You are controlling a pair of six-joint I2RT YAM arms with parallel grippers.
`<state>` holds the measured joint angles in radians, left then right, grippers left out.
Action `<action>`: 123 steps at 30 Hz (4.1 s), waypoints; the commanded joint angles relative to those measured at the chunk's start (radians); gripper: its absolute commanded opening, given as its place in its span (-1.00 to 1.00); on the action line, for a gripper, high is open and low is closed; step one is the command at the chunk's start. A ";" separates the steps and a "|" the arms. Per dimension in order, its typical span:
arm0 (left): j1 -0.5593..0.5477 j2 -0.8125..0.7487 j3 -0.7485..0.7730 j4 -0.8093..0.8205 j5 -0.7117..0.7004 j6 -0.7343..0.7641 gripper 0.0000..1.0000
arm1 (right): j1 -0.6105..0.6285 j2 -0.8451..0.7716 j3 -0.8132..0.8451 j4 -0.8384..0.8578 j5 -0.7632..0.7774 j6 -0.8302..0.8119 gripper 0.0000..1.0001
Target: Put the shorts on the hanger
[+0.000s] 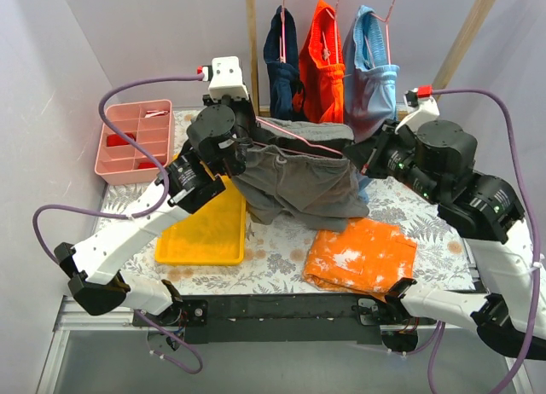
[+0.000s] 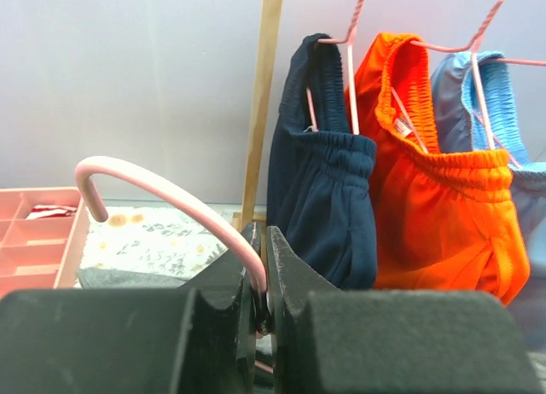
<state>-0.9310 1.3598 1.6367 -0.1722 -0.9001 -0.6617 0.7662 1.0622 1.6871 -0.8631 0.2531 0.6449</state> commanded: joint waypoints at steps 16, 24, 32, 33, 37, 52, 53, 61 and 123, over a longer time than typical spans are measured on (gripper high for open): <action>0.024 0.189 -0.089 -0.226 -0.165 -0.242 -1.00 | 0.004 0.085 -0.283 0.098 -0.057 0.104 -0.97; 0.112 0.190 -0.097 -0.257 -0.085 -0.286 -1.00 | 0.004 0.022 -0.405 0.134 -0.060 0.116 -0.97; 0.126 0.173 -0.087 -0.282 -0.040 -0.325 -1.00 | 0.058 0.145 -0.474 0.286 -0.179 0.150 -0.97; 0.124 0.168 -0.095 -0.283 -0.030 -0.337 -1.00 | 0.059 0.156 -0.469 0.291 -0.178 0.148 -0.97; 0.124 0.153 -0.092 -0.296 -0.011 -0.343 -1.00 | 0.064 0.203 -0.435 0.305 -0.190 0.144 -0.97; 0.124 0.186 -0.072 -0.296 0.001 -0.332 -1.00 | 0.170 0.245 -0.368 0.342 -0.235 0.039 -0.97; 0.124 0.185 -0.068 -0.305 0.006 -0.340 -1.00 | 0.170 0.264 -0.386 0.342 -0.224 0.047 -0.97; 0.124 0.142 0.026 -0.375 0.096 -0.358 -1.00 | 0.168 0.392 -0.279 0.214 -0.002 0.050 -0.97; 0.055 -0.189 -0.092 -0.334 1.081 -0.081 -1.00 | 0.058 -0.285 -0.330 0.105 -0.276 -0.591 0.51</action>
<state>-0.8730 1.2179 1.5230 -0.5049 0.0227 -0.7513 0.8257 0.7330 1.3392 -0.7197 0.0883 0.1829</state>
